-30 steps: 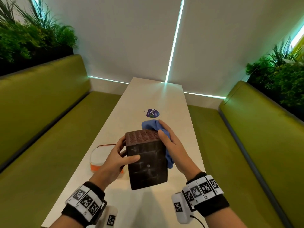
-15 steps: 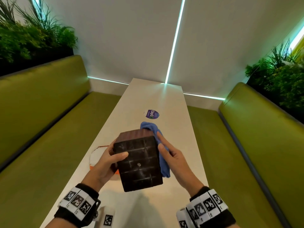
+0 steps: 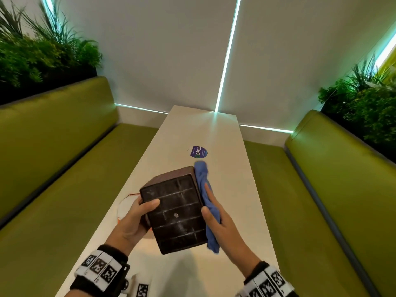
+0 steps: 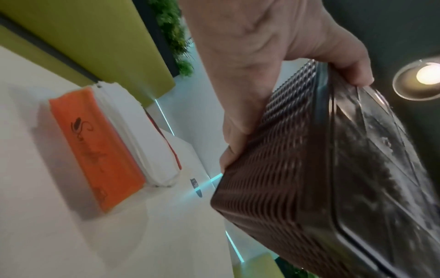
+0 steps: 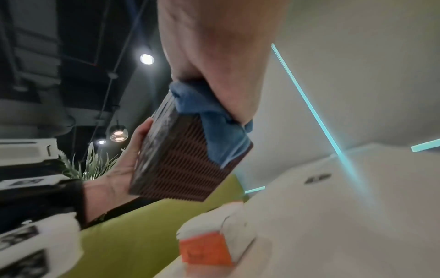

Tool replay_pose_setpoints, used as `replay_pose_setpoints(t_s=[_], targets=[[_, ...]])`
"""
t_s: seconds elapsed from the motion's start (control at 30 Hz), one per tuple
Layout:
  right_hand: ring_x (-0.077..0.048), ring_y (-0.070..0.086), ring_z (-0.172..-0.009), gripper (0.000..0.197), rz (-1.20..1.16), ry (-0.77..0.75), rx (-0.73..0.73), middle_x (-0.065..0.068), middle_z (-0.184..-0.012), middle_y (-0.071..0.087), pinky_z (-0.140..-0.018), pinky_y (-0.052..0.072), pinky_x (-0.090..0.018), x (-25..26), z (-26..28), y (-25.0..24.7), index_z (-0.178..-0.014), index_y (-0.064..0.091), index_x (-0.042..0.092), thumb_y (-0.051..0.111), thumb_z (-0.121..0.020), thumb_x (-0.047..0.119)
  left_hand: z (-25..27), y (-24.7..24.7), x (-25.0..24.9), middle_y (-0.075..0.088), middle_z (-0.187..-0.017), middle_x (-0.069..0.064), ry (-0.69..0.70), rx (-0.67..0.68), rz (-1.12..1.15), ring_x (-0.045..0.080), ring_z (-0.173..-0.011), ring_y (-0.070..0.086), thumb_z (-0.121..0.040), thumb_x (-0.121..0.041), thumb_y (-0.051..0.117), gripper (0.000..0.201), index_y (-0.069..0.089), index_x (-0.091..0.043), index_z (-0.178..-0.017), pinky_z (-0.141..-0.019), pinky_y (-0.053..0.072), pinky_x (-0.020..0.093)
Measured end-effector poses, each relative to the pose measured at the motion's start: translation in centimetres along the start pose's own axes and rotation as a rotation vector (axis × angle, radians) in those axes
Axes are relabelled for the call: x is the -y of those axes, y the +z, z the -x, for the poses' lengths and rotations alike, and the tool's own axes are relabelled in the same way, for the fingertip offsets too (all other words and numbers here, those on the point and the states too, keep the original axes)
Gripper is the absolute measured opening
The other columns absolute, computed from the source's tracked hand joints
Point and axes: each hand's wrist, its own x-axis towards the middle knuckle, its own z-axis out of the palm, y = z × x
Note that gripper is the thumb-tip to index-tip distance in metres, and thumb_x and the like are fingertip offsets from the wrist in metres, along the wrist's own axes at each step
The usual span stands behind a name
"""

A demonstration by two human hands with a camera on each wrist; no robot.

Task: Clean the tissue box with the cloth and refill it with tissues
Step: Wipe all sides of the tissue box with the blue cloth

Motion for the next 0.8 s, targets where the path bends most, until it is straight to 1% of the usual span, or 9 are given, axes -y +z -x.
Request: replay_pose_setpoints(t_s=[0.1,0.17,0.23,0.4,0.47,0.57,0.67,0.73,0.8], targets=[[0.007,0.042,-0.131,0.047,-0.015,0.025,-0.057,0.031,-0.141,0.044,-0.109,0.039,-0.02,0.2,0.0,0.4,-0.137,0.036,0.052,0.047,-0.092,0.052,0.1,0.0,-0.1,0.07,-0.112,0.019,-0.025,0.037,-0.037,0.036,-0.099,0.069,-0.038,-0.031,0.095,0.093,0.057,-0.01,-0.121,-0.077,0.06,0.046],[0.015,0.043,-0.126,0.045,-0.008,-0.02,-0.106,0.029,-0.138,0.044,-0.101,0.039,-0.01,1.8,-1.1,0.2,-0.139,0.038,0.042,0.042,-0.095,0.036,0.3,0.8,0.4,0.069,-0.113,0.019,-0.041,0.075,-0.042,0.037,-0.101,0.069,-0.049,-0.022,0.086,0.078,0.057,-0.01,-0.121,-0.076,0.06,0.045],[0.016,0.042,-0.127,0.048,0.029,-0.076,-0.122,0.025,-0.141,0.044,-0.099,0.037,-0.006,3.1,-2.2,-0.2,-0.144,0.038,0.031,0.041,-0.095,0.033,0.2,1.5,0.7,0.07,-0.112,0.02,-0.03,0.072,-0.002,0.035,-0.098,0.07,-0.055,-0.019,0.075,0.067,0.059,-0.01,-0.12,-0.074,0.061,0.043],[0.004,0.032,-0.139,0.075,0.13,-0.007,-0.033,0.023,-0.152,0.033,-0.117,0.03,-0.03,1.9,-1.2,-1.0,-0.149,0.028,0.035,0.05,-0.084,0.066,-0.4,1.1,0.1,0.076,-0.092,0.013,0.026,-0.027,0.088,0.028,-0.08,0.074,-0.069,-0.013,0.059,0.042,0.06,-0.007,-0.111,-0.063,0.062,0.038],[0.005,0.027,-0.141,0.078,0.115,0.041,0.068,0.028,-0.155,0.022,-0.118,0.029,-0.034,1.3,-0.4,-1.6,-0.15,0.019,0.042,0.055,-0.084,0.063,-0.2,0.9,0.0,0.076,-0.091,0.012,0.016,-0.042,0.105,0.028,-0.079,0.074,-0.071,-0.014,0.053,0.041,0.059,-0.008,-0.112,-0.063,0.062,0.038],[0.017,0.027,-0.135,0.088,0.057,0.106,0.201,0.042,-0.15,0.01,-0.105,0.039,-0.015,1.9,-0.2,-2.8,-0.149,0.006,0.049,0.067,-0.088,0.034,0.1,1.2,0.5,0.076,-0.09,0.011,0.0,-0.03,0.114,0.028,-0.08,0.074,-0.069,-0.014,0.059,0.042,0.058,-0.01,-0.111,-0.064,0.062,0.039],[0.017,0.038,-0.128,0.1,0.093,0.154,0.222,0.038,-0.147,0.019,-0.093,0.044,-0.01,2.6,-0.8,-4.2,-0.151,0.005,0.044,0.074,-0.084,0.015,-0.3,1.2,1.0,0.074,-0.102,0.014,-0.059,0.003,0.048,0.031,-0.093,0.072,-0.044,-0.025,0.093,0.087,0.055,-0.009,-0.12,-0.07,0.061,0.04],[0.01,0.042,-0.129,0.102,0.149,0.165,0.224,0.031,-0.149,0.024,-0.097,0.046,-0.015,3.1,-1.1,-5.3,-0.151,0.007,0.043,0.076,-0.082,0.016,-0.6,0.6,0.6,0.07,-0.115,0.014,-0.105,0.066,-0.079,0.035,-0.109,0.066,-0.035,-0.03,0.099,0.112,0.047,-0.012,-0.132,-0.078,0.06,0.039],[0.002,0.043,-0.13,0.105,0.313,0.18,0.245,0.023,-0.15,0.029,-0.103,0.045,-0.023,3.8,-1.4,-6.7,-0.149,0.009,0.049,0.081,-0.077,0.024,-0.7,-0.1,-0.4,0.052,-0.141,0.004,-0.125,0.138,-0.269,0.03,-0.13,0.051,-0.04,-0.033,0.098,0.129,0.026,-0.028,-0.148,-0.098,0.05,0.042]])
